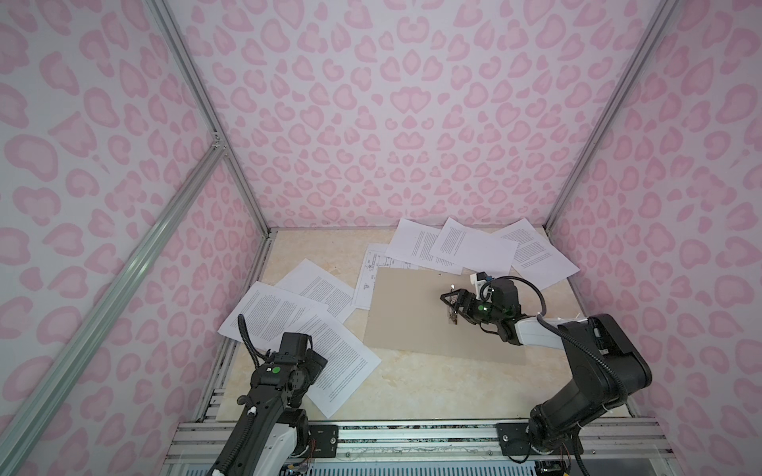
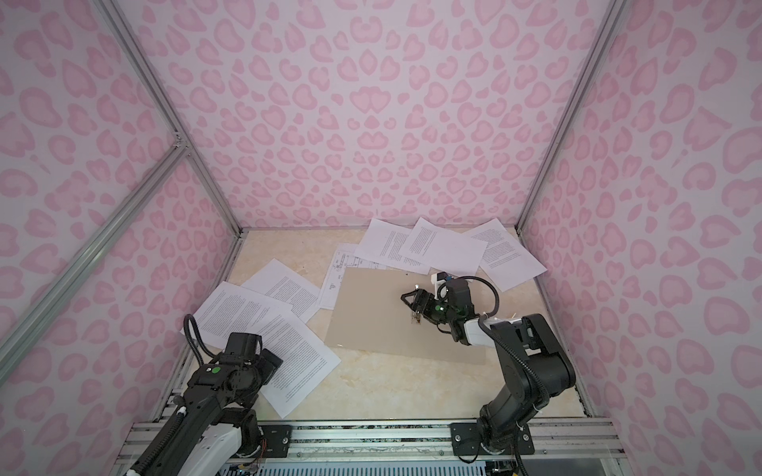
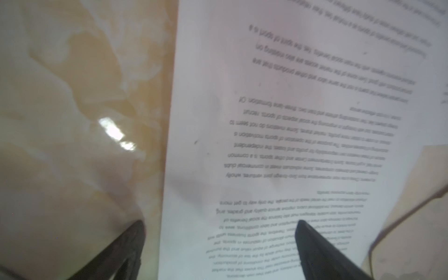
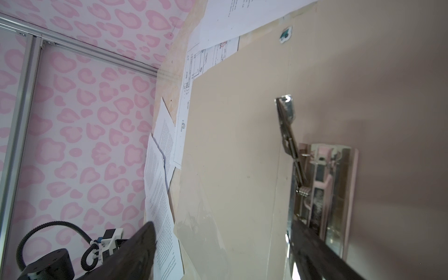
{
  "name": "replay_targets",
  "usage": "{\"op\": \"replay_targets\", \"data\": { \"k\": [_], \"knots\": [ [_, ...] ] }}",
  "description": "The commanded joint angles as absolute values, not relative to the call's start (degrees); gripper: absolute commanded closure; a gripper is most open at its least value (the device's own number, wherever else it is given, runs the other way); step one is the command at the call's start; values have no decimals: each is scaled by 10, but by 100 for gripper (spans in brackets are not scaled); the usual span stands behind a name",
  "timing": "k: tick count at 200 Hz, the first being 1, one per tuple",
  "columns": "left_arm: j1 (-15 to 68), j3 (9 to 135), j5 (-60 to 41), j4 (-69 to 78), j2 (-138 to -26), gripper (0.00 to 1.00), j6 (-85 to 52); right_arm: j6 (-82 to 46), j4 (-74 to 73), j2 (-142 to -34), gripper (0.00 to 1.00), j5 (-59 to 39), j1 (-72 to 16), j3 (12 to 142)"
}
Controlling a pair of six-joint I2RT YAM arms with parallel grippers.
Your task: Put the files into the folder
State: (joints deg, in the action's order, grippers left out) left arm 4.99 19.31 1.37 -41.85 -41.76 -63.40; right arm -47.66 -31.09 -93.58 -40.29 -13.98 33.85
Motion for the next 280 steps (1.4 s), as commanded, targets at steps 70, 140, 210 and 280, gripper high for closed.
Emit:
{"op": "replay_targets", "data": {
  "k": [70,140,210,280],
  "knots": [
    [50,125,-85,-143,-422,3,-717,-486,-335,-941,12,-421,-136,344],
    [51,124,-111,42,-503,4,-694,-502,-360,-956,12,-432,-134,345],
    [57,152,-115,133,-577,2,-643,-505,-360,-958,12,-435,-134,350],
    [53,198,-71,95,-669,0,-576,-509,-364,-957,12,-441,-134,348]
  ]
}}
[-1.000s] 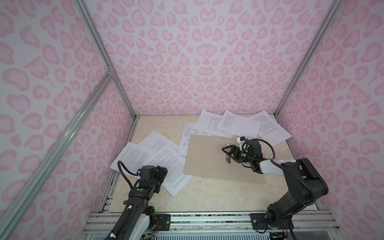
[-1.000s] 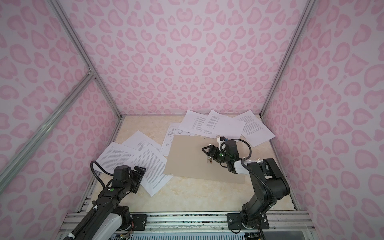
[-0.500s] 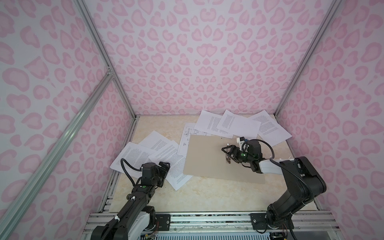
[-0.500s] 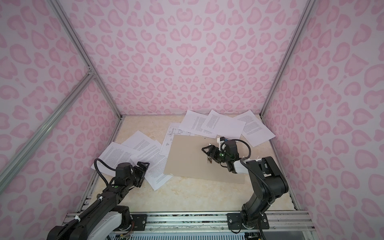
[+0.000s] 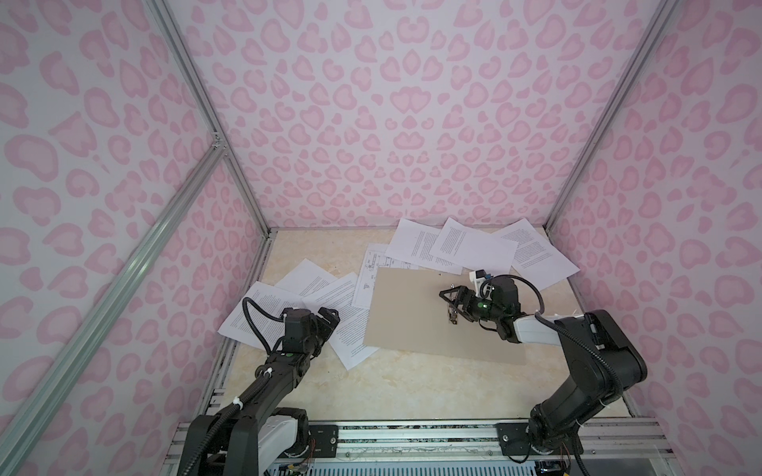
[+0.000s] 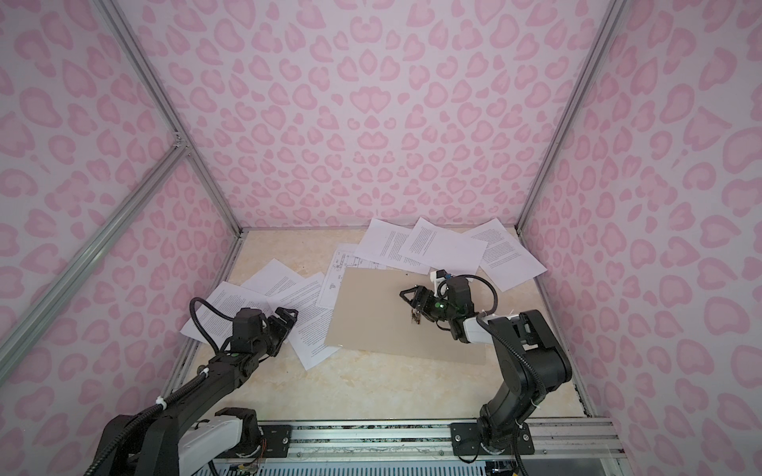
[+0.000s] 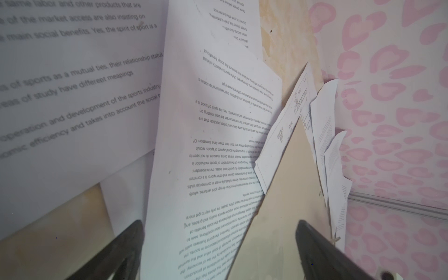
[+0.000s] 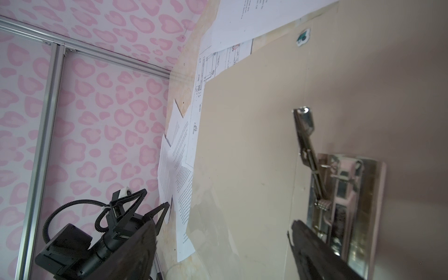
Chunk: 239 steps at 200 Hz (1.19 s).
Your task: Put the files into the folder
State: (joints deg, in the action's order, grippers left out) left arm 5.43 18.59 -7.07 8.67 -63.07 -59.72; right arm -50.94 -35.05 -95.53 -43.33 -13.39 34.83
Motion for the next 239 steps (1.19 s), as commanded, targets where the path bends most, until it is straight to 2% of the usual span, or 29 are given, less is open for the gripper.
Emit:
{"op": "replay_targets", "data": {
  "k": [1,16,81,117,178,218,239],
  "knots": [
    [53,199,-71,94,-671,0,-576,-509,-363,-957,12,-441,-134,348],
    [52,208,-51,57,-695,4,-582,-488,-331,-947,12,-432,-138,353],
    [51,202,-101,151,-750,5,-572,-356,-161,-921,10,-386,-208,430],
    [50,207,-151,225,-772,11,-574,-382,-193,-955,10,-409,-221,445],
    [51,231,-189,273,-774,38,-569,-404,-223,-969,10,-425,-222,438],
    [51,259,-181,251,-831,47,-568,-420,-241,-976,10,-432,-222,435],
    [50,275,-182,251,-867,58,-571,-420,-240,-974,10,-430,-222,434]
  ]
}}
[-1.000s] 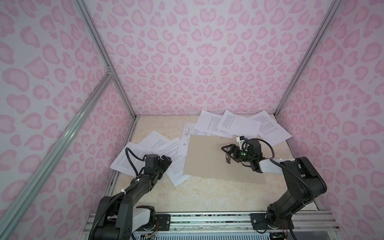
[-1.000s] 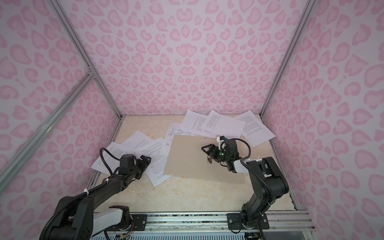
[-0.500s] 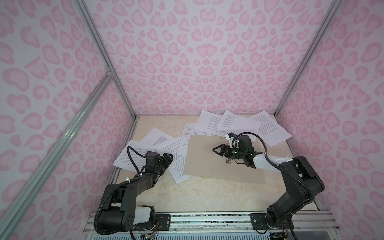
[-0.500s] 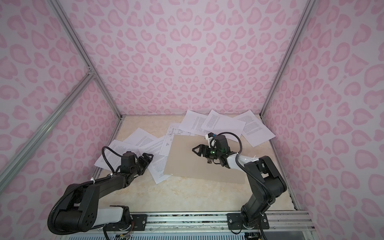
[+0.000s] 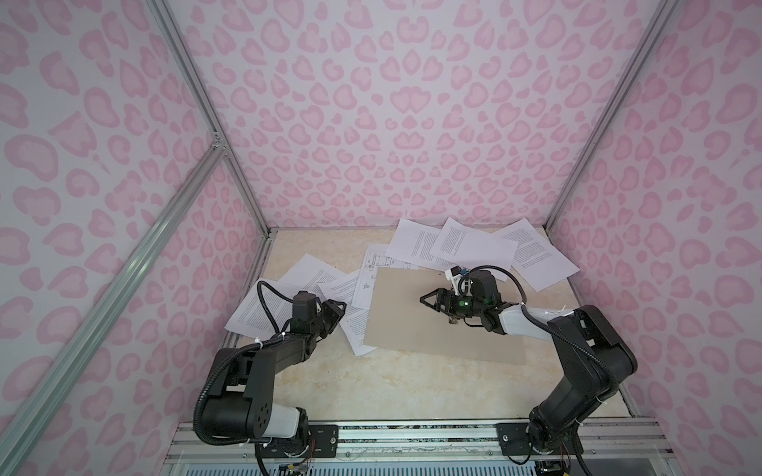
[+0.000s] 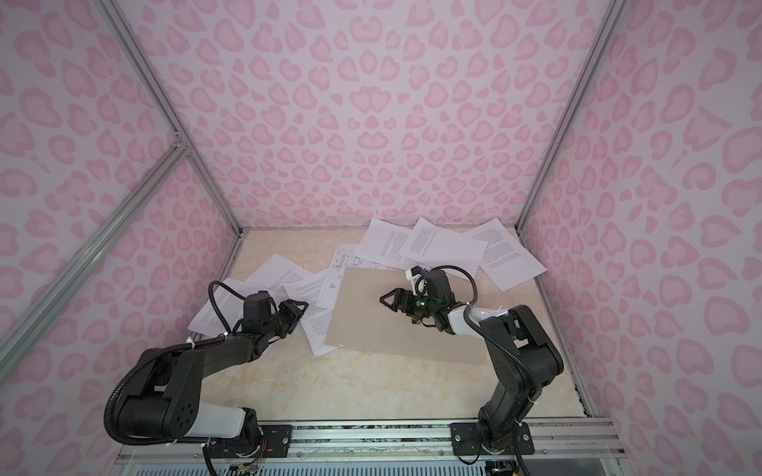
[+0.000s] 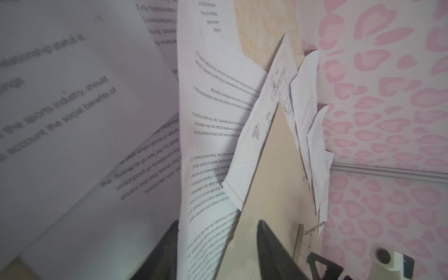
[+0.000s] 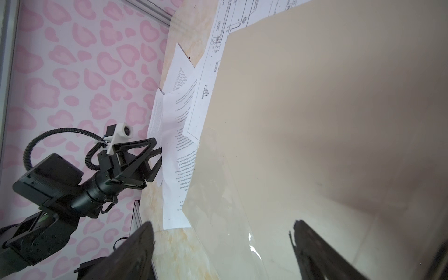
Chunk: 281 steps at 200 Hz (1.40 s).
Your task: Put the files into the folder
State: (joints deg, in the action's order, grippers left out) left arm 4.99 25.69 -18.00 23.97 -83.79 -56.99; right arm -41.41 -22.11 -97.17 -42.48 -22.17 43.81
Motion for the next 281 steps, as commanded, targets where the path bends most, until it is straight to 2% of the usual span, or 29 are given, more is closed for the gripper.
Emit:
{"op": "replay_targets", "data": {
  "k": [1,10,14,32,50,71,94,126,156,186,217,259,281],
  "knots": [
    [50,276,-182,251,-869,58,-571,-420,-239,-973,10,-430,-222,435],
    [50,280,-178,246,-878,63,-572,-418,-235,-971,10,-429,-222,435],
    [50,281,-176,243,-881,68,-573,-417,-234,-969,10,-429,-222,434],
    [50,285,-164,234,-879,83,-570,-402,-211,-959,9,-418,-222,437],
    [51,299,-146,187,-836,96,-539,-384,-189,-947,7,-404,-221,443],
    [56,336,-89,53,-731,96,-484,-363,-161,-936,3,-388,-218,459],
    [74,412,-44,-99,-632,96,-407,-350,-142,-926,3,-375,-210,478],
    [118,521,-94,-196,-586,96,-325,-371,-173,-917,3,-392,-169,482],
    [188,624,-183,-220,-636,96,-308,-397,-211,-907,3,-417,-129,485],
    [246,706,-271,-171,-724,96,-339,-445,-273,-897,3,-433,-86,463],
    [303,809,-324,-123,-821,96,-373,-546,-421,-907,3,-447,-54,421],
    [324,886,-364,-42,-892,96,-465,-702,-668,-968,3,-461,-49,409],
    [314,881,-355,-40,-895,96,-481,-747,-732,-981,3,-469,-50,417]
  ]
}}
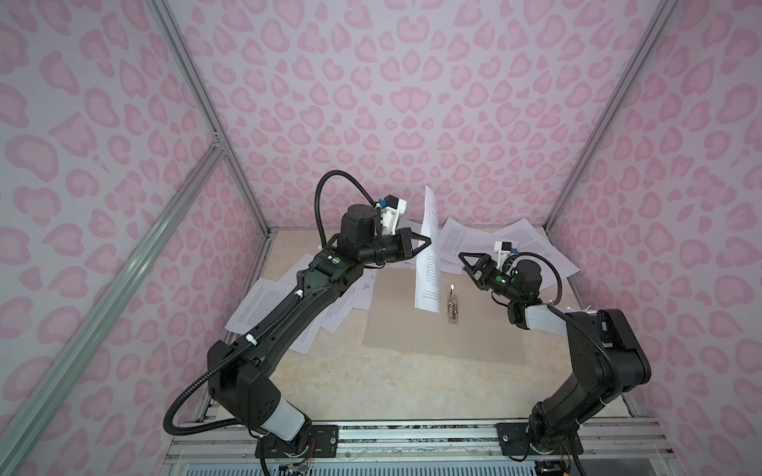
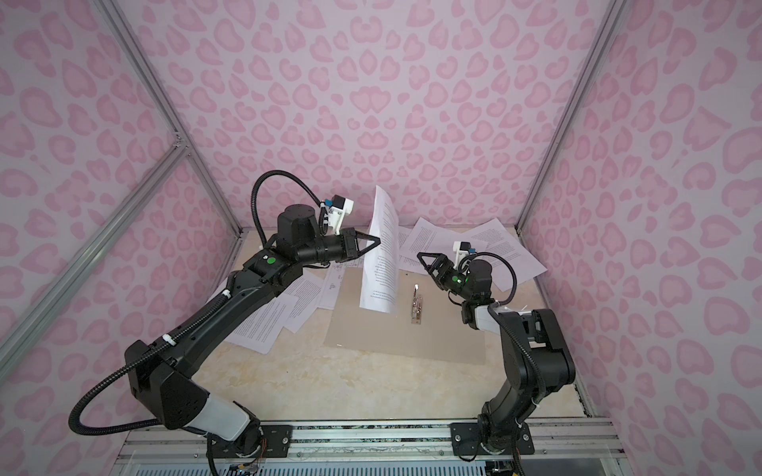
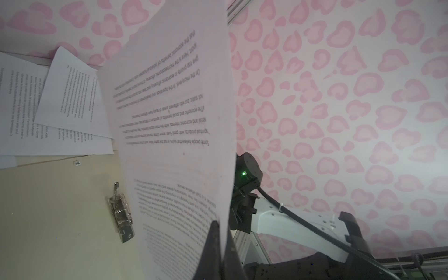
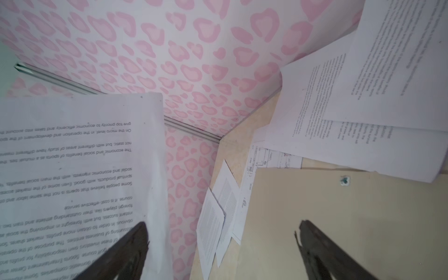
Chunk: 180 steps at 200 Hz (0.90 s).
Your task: Put the files into the folder
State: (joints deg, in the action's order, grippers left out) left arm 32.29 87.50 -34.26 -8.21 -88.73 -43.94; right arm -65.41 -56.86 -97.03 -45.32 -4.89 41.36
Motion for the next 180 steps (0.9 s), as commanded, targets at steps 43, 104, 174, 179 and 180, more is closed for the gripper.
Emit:
{"op": "replay_targets", "data": {
  "k": [43,104,174,179,180],
  "knots": [
    [270,793,-363,32,-898,96,-546,-809,-802,-979,7,-486,-66,432],
    [240,747,-371,40,-899,96,-537,-848,-838,-1004,34,-495,-79,447],
    [224,696,-393,88,-882,96,-561,-758,-715,-975,66,-494,-98,445],
    [223,691,-396,96,-881,96,-566,-746,-700,-972,67,-492,-100,446],
    [223,690,-396,97,-880,96,-567,-744,-697,-971,67,-492,-100,446]
  ]
}}
